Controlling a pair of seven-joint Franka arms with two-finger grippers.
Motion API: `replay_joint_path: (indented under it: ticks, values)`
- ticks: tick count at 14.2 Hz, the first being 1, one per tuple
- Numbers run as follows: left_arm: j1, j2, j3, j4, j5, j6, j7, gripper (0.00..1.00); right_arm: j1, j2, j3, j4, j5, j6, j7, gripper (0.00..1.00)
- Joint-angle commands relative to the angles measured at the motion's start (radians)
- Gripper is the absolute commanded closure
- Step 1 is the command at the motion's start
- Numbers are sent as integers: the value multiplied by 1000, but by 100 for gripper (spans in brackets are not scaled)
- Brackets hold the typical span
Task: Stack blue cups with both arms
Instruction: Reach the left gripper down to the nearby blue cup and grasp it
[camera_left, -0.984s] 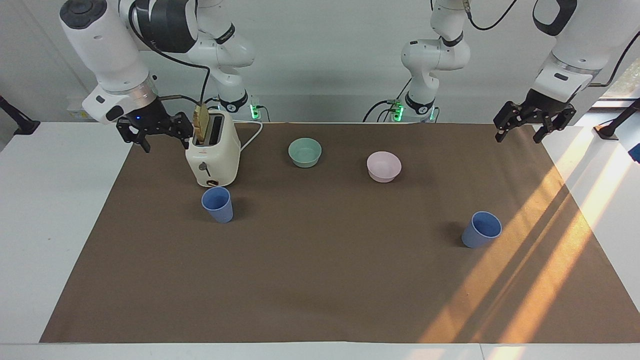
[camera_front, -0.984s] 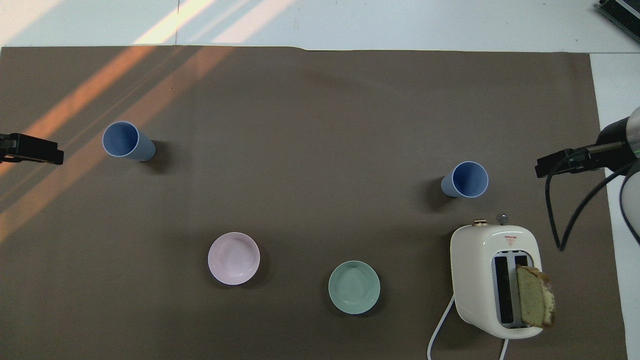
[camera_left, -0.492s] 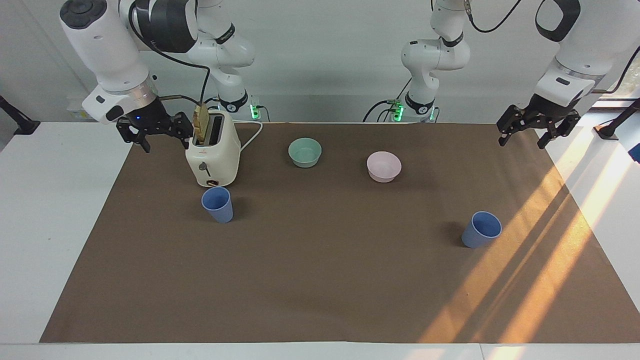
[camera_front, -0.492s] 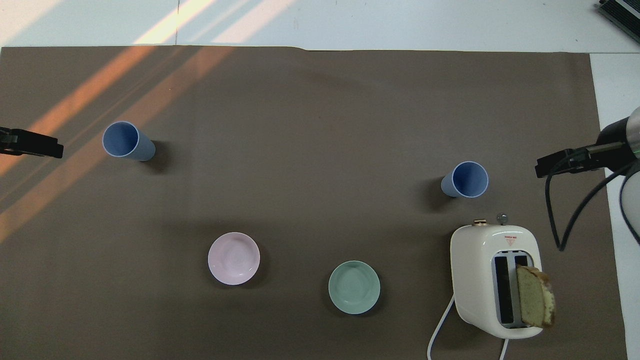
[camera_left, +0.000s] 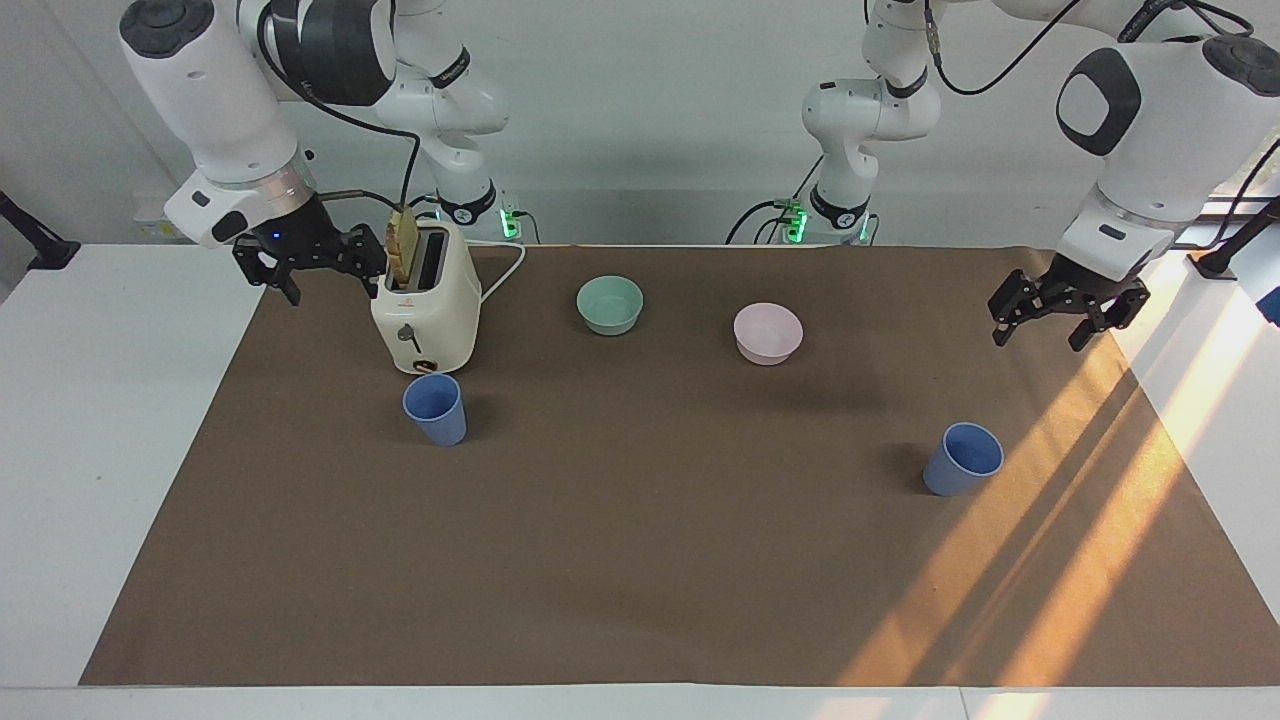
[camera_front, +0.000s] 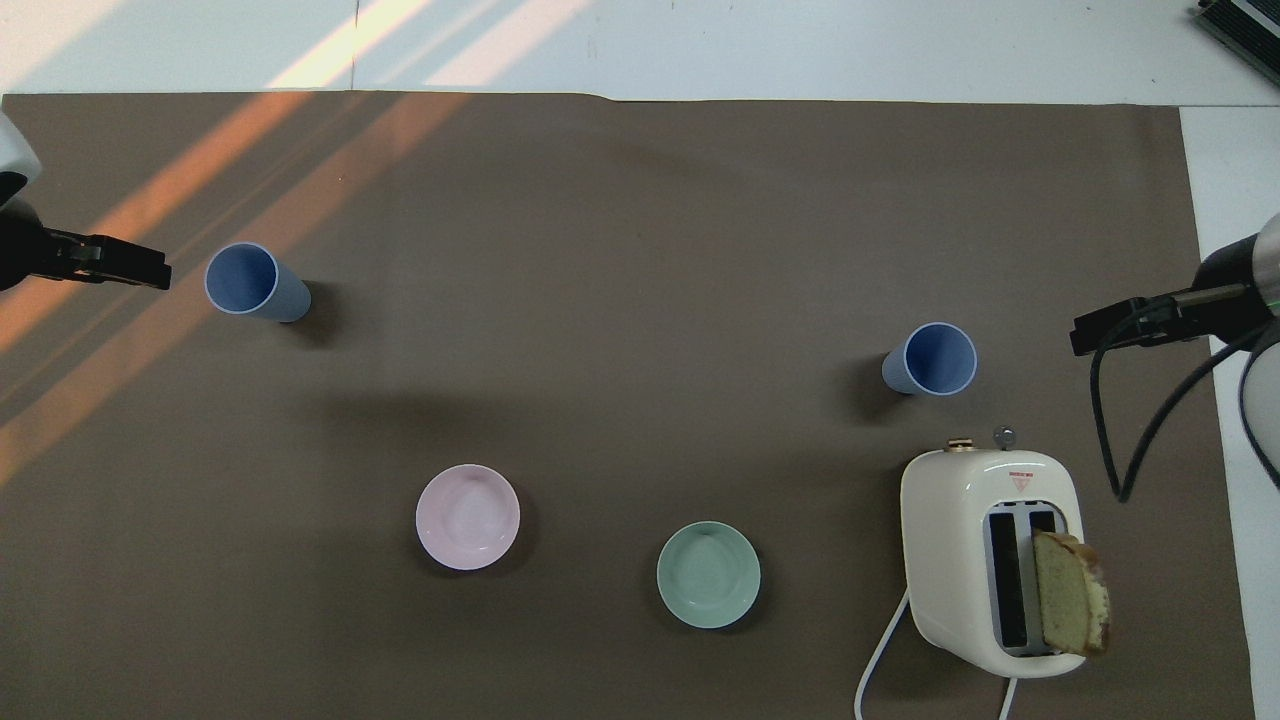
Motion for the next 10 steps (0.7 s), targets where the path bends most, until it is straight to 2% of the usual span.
replay_joint_path:
  ticks: [1,7,10]
  values:
    - [8,22,1,-62,-15,96,27,0,-13,-22,7,-27,22,21,12,0]
    - [25,140,3,-69,-15,219,47,0,-13,-22,7,-25,22,21,12,0]
    - [40,170,3,-69,-22,255,73,0,-13,-22,7,-27,22,21,12,0]
